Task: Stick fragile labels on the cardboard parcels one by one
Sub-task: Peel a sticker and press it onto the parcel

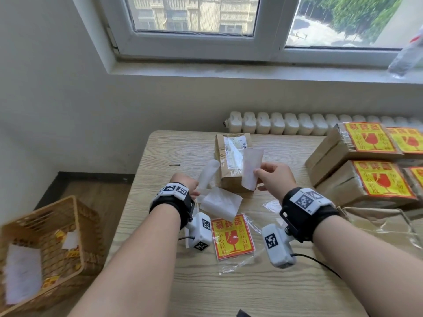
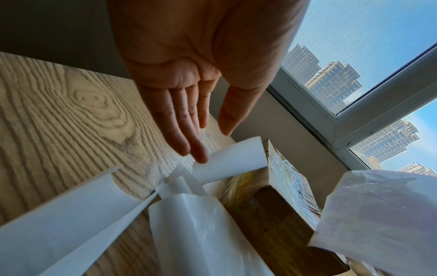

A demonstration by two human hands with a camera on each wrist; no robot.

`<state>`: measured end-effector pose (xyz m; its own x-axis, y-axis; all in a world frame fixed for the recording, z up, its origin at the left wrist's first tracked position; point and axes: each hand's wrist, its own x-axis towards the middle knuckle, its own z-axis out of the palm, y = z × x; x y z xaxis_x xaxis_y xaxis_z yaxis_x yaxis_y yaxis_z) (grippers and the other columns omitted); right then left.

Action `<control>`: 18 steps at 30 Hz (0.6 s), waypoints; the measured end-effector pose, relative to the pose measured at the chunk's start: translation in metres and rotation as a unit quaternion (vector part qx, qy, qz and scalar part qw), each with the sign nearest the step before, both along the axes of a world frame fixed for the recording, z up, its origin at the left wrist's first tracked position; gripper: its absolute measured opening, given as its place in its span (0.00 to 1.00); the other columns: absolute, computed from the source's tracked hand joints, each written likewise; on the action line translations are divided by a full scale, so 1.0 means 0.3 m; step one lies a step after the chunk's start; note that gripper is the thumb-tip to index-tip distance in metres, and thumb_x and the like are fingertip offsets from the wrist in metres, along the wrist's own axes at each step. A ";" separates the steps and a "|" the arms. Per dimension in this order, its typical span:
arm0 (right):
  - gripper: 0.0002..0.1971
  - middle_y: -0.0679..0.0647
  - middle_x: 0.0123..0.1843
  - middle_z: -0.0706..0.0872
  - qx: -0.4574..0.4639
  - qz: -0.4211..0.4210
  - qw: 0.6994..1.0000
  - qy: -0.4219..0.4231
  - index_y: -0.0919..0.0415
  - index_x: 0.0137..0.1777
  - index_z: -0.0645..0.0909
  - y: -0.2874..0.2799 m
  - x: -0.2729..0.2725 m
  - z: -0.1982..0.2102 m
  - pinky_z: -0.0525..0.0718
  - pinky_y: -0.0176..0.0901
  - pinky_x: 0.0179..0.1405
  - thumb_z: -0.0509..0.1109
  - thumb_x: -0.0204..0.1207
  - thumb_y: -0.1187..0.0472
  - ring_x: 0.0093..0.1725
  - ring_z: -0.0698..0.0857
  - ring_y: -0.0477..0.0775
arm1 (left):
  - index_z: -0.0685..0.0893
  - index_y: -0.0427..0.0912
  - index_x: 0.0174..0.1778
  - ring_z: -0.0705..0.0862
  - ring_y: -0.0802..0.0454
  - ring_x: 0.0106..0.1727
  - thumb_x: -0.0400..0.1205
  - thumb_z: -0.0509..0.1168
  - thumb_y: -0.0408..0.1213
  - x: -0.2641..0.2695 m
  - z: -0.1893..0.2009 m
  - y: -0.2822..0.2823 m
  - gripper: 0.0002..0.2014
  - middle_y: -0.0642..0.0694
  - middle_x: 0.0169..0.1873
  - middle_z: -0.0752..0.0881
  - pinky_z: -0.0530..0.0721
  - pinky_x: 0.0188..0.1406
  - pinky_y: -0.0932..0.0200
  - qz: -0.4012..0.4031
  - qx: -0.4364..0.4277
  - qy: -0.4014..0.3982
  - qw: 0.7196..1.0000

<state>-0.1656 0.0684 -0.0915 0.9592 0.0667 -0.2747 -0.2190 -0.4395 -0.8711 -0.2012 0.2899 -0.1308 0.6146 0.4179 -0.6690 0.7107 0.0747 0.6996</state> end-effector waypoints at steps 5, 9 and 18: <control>0.08 0.54 0.40 0.91 0.004 -0.004 1.000 -0.002 0.53 0.44 0.86 -0.012 0.003 0.015 0.90 0.60 0.49 0.68 0.75 0.66 0.45 0.91 0.63 | 0.76 0.38 0.32 0.78 0.49 0.25 0.83 0.57 0.22 -0.002 0.065 -0.038 0.14 0.39 0.29 0.78 0.71 0.28 0.59 -0.016 0.020 -0.017 1.000; 0.12 0.54 0.43 0.90 0.021 -0.002 1.000 -0.009 0.61 0.55 0.88 -0.042 0.001 0.065 0.90 0.50 0.42 0.68 0.75 0.67 0.45 0.91 0.60 | 0.82 0.37 0.39 0.81 0.52 0.28 0.83 0.60 0.26 0.022 0.174 -0.108 0.09 0.42 0.32 0.83 0.78 0.28 0.63 -0.072 0.048 -0.049 0.995; 0.12 0.50 0.43 0.89 0.017 0.043 0.996 -0.078 0.59 0.55 0.87 -0.211 -0.042 0.221 0.89 0.45 0.43 0.68 0.75 0.68 0.45 0.88 0.52 | 0.82 0.37 0.44 0.87 0.52 0.32 0.84 0.62 0.51 0.042 0.393 -0.366 0.18 0.43 0.36 0.89 0.85 0.37 0.60 -0.159 -0.011 -0.119 0.980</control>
<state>-0.1781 0.0050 -0.0251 0.9802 0.1578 -0.1195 -0.0429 -0.4197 -0.9066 -0.1885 0.1802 -0.0129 0.8516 0.1671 -0.4969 0.5167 -0.1068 0.8495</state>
